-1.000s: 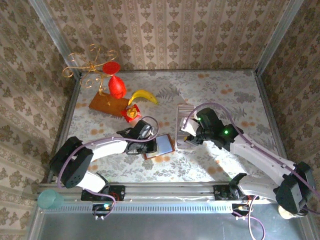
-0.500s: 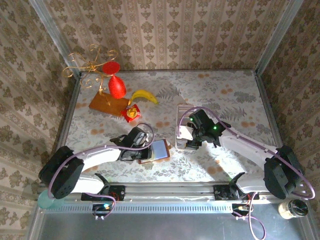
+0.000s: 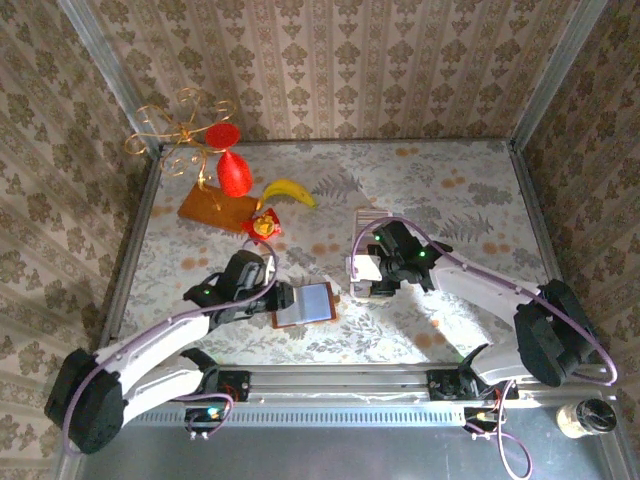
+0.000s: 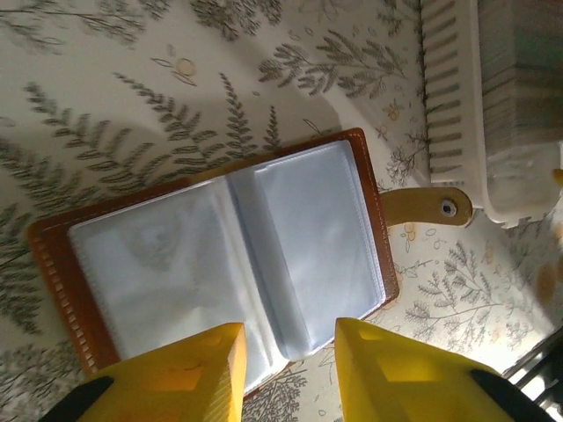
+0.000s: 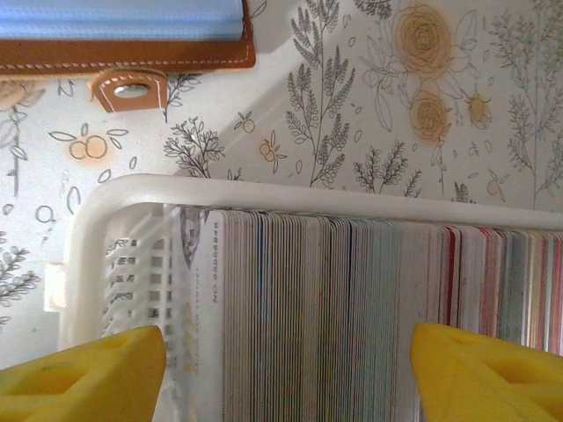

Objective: Put the credit cards into the card holder

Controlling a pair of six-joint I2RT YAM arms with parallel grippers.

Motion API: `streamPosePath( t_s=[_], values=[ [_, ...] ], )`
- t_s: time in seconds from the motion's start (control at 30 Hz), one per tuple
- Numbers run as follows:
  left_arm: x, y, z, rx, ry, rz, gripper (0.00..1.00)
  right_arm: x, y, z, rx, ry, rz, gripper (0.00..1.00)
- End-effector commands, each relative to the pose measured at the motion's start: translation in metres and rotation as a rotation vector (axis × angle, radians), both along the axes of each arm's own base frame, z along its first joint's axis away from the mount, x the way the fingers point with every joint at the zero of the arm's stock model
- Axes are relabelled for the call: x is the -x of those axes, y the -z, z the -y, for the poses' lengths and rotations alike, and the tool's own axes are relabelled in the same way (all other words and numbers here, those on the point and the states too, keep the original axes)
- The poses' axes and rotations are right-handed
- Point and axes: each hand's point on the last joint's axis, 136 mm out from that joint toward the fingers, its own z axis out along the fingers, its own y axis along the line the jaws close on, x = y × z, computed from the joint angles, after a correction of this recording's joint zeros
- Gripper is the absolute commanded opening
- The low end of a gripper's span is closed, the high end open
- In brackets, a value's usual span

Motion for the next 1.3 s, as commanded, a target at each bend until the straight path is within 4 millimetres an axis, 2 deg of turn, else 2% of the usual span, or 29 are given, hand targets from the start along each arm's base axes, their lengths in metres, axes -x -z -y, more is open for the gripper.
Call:
streamPosePath(
  t_s=[0.0,0.2,0.43,0.73,0.9,1.03,1.17,1.27],
  values=[
    [0.015,0.013,-0.019,-0.006,-0.058,-0.078,0.35,-0.004,0.009,-0.003,0.048,-0.045,0.036,0.76],
    [0.023,0.016,-0.032,0.016,-0.107,-0.09,0.39,-0.008,0.015,-0.008,0.067,-0.064,0.068,0.8],
    [0.025,0.024,-0.039,0.006,-0.148,-0.113,0.39,-0.013,0.019,-0.006,0.113,-0.089,0.128,0.77],
    [0.025,0.029,-0.043,-0.006,-0.167,-0.123,0.31,-0.006,0.021,-0.003,0.14,-0.124,0.108,0.63],
    [0.027,0.031,-0.043,-0.002,-0.17,-0.132,0.29,-0.003,0.018,-0.001,0.138,-0.135,0.12,0.5],
    [0.027,0.032,-0.043,-0.002,-0.168,-0.131,0.29,-0.002,0.015,-0.001,0.136,-0.138,0.122,0.45],
    [0.027,0.032,-0.043,0.0,-0.168,-0.13,0.28,0.0,0.013,0.0,0.138,-0.141,0.116,0.32],
    [0.027,0.033,-0.043,0.001,-0.17,-0.133,0.27,0.001,0.013,0.001,0.139,-0.143,0.115,0.26]
  ],
)
